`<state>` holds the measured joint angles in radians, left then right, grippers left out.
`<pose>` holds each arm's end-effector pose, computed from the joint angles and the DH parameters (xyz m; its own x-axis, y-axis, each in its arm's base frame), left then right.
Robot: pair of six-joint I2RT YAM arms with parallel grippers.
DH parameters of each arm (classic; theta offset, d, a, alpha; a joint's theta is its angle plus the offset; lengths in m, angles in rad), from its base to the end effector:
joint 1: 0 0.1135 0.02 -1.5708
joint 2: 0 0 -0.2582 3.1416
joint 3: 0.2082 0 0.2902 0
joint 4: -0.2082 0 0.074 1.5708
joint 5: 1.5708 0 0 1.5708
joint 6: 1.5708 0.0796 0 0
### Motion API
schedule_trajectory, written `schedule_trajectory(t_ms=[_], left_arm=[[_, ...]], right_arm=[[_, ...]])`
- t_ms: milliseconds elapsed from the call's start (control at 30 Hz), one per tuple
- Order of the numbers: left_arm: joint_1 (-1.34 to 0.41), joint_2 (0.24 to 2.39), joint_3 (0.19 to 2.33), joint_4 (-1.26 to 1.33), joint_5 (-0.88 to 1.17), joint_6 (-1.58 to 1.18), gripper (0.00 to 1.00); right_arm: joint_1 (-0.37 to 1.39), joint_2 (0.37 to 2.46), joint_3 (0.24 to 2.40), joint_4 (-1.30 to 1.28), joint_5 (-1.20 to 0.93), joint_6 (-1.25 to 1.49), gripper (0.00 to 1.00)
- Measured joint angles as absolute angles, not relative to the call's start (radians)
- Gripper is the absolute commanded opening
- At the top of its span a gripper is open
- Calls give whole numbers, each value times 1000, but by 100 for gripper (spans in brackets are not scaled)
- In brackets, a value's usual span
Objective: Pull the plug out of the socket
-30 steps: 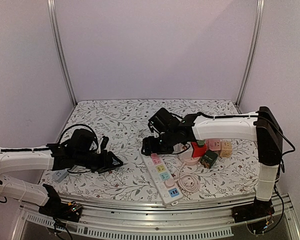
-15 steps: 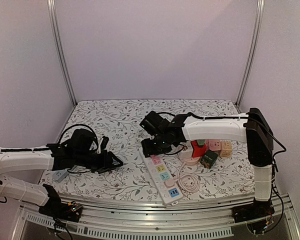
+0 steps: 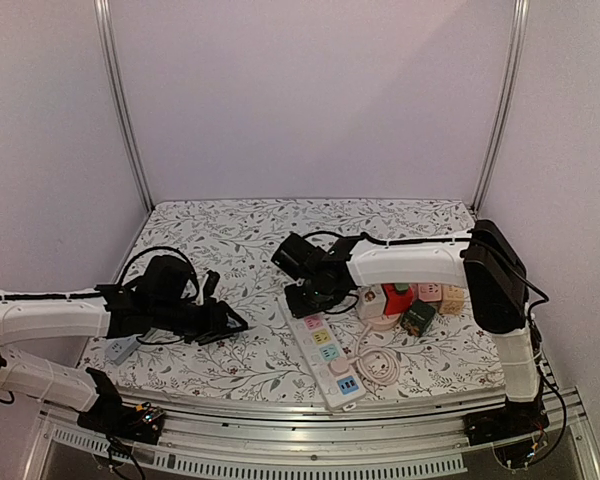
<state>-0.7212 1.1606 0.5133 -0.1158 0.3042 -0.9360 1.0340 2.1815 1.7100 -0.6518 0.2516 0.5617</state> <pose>0.2006 -0.2081 0.1233 -0.9460 -0.1912 -0.2619 0.0520 0.7076 -0.7047 0.2797 0.4313 0.1133 -0.8042 -0.3426 -0.4858 -0.4122 0.9102 0.0405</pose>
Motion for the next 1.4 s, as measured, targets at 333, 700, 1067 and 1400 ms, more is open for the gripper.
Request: schedule_trajectory(t_ms=[333, 700, 1067, 1400], left_arm=[[-721, 1181, 527, -114, 307, -936, 53], [-719, 1213, 553, -50, 326, -963, 70], [-717, 1287, 558, 102, 363, -1018, 82], [-683, 1325, 576, 166, 366, -1035, 76]], right_arm=[[1034, 2217, 1737, -650, 281, 561, 0], [1026, 2138, 1586, -482, 247, 567, 0], [1020, 1993, 1450, -303, 130, 536, 0], [1020, 1901, 1321, -130, 20, 534, 0]])
